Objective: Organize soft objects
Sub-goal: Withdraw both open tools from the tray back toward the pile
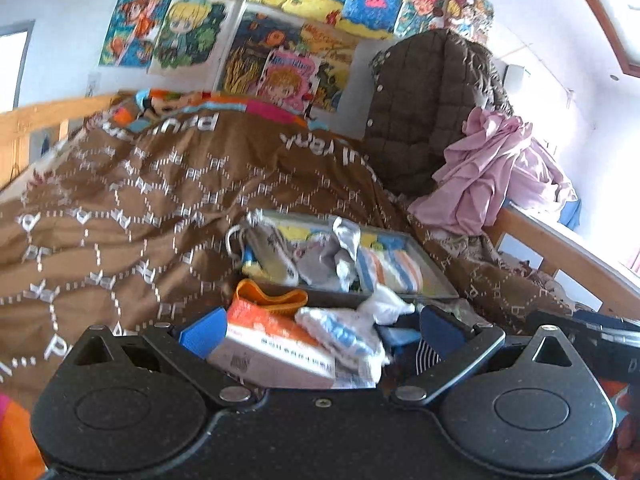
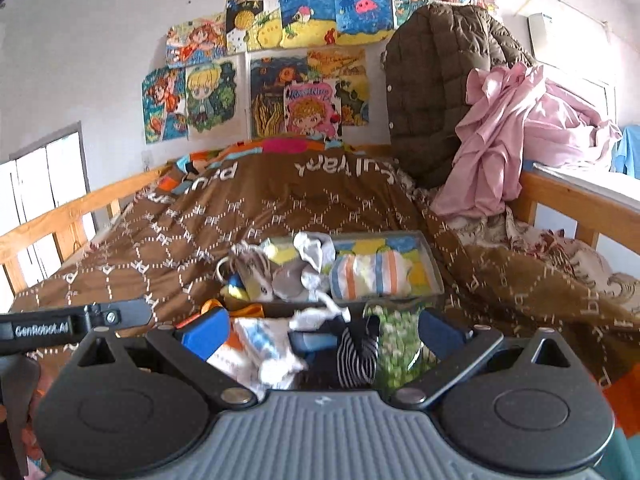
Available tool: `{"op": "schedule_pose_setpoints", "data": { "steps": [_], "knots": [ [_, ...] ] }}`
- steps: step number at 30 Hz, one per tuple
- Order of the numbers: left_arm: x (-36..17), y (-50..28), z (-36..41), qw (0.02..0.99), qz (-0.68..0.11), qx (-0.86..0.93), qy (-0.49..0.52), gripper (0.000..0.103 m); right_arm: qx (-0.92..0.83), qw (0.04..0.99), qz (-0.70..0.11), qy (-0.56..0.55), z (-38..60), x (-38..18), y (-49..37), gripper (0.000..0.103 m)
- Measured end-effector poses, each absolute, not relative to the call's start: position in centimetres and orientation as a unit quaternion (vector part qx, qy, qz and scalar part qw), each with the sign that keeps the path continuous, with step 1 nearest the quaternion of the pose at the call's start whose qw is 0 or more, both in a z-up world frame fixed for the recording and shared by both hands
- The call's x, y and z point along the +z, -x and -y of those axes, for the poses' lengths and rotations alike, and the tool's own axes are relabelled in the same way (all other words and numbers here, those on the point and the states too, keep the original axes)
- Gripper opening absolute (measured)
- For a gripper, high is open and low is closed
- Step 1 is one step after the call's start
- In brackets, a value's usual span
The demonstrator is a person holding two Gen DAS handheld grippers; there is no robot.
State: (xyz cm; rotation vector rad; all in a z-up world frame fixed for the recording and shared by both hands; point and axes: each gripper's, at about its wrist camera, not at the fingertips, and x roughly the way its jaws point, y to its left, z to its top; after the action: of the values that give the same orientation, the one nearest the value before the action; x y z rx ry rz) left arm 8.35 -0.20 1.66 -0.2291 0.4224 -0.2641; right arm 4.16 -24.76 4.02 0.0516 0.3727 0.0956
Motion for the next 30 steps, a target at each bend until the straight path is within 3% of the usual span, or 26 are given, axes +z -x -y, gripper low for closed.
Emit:
{"op": "schedule_pose_setpoints", "data": {
  "steps": [30],
  "knots": [
    [-2.3,-10.9,0.5,0.932,-0.326,-0.088,0.131,0.102,0.046,0.954,-0.297,0.012,23.5,0.5,-6.7,0.103]
  ]
}}
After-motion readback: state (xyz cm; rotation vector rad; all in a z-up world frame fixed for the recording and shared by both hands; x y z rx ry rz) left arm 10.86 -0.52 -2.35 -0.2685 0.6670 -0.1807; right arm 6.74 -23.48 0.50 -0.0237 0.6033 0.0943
